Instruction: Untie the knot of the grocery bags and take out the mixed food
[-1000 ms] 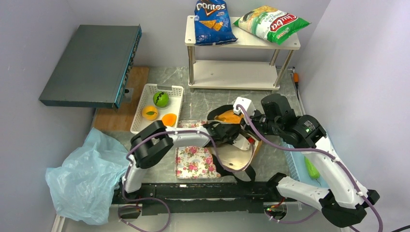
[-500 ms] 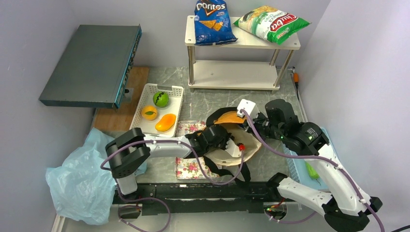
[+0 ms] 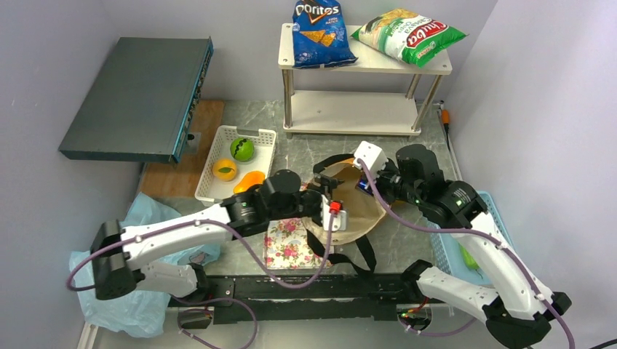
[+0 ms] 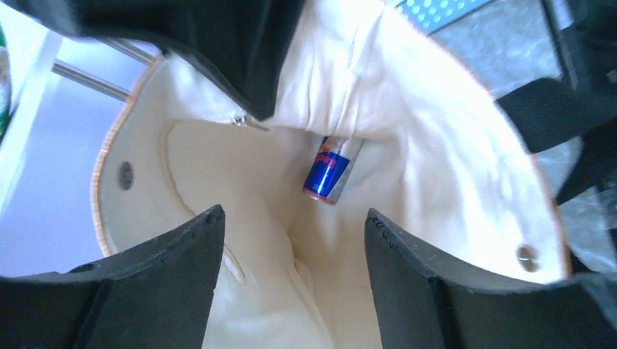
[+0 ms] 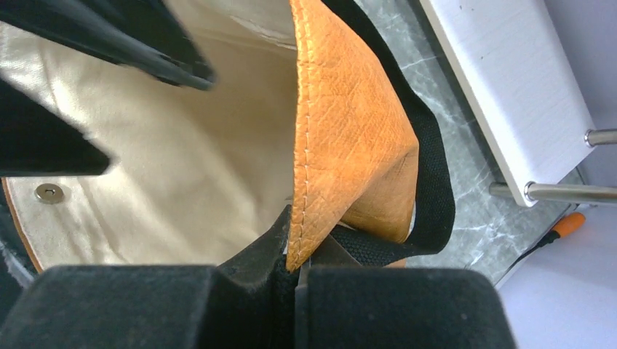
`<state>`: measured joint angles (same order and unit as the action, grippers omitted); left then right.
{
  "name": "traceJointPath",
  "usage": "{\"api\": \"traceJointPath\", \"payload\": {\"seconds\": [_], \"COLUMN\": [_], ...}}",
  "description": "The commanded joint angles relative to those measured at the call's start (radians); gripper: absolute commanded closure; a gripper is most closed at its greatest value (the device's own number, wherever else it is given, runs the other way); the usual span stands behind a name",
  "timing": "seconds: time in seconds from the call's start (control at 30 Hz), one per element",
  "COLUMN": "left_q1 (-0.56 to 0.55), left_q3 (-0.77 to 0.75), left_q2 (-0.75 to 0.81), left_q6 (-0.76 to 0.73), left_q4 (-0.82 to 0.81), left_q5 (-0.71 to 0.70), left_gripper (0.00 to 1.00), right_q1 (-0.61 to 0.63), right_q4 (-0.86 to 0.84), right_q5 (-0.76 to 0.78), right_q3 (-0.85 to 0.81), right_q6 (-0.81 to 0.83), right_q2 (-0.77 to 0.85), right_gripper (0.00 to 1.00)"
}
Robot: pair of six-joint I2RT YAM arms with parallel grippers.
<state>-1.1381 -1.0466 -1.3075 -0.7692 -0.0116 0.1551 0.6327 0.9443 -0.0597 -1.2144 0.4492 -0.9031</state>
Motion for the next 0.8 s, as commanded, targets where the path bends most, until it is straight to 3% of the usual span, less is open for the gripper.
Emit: {"api": "traceJointPath", "payload": {"seconds": [0.0, 0.2, 0.4, 0.53, 0.6, 0.73, 0.77], "left_q1": [-0.002, 0.127, 0.311, 0.364, 0.364, 0.36, 0.353], "left_q3": [0.001, -0.032, 0.061, 0.054, 0.048, -0.026, -0.047], "left_q2": [0.129, 0.277, 0.264, 0.174, 0.133, 0.099, 0.096], "left_q6": [0.201, 0.519, 0.7, 0.761, 0.755, 0.751, 0.782], "left_q4": [0.101, 0.271, 0.319, 0.302, 0.27, 0.257, 0.252], "left_q5": [0.059, -0.039, -0.019, 0.047, 0.065, 0.172, 0.194], "left_gripper": [0.26, 0.09, 0.04, 0.05, 0.15, 0.73, 0.84], "right_q1": [-0.007, -0.022, -0.023, -0.022, -0.024, -0.069, -0.101], "right_q4": [-0.169, -0.185, -0.181, -0.16, -0.149, -0.136, -0.136], "right_q5": [-0.007, -0.046, -0.094, -0.104, -0.099, -0.042, -0.051], "right_q3": [-0.029, -0.047, -0.065, -0.082, -0.09, -0.092, -0.094], "right_q6": [0.065, 0.135, 0.154, 0.166, 0.173, 0.227, 0.244], "right_q2": [-0.051, -0.074, -0.095, -0.109, -0.111, -0.113, -0.116], "right_gripper": [1.0, 1.0, 1.0, 1.0, 1.0, 1.0, 0.97]}}
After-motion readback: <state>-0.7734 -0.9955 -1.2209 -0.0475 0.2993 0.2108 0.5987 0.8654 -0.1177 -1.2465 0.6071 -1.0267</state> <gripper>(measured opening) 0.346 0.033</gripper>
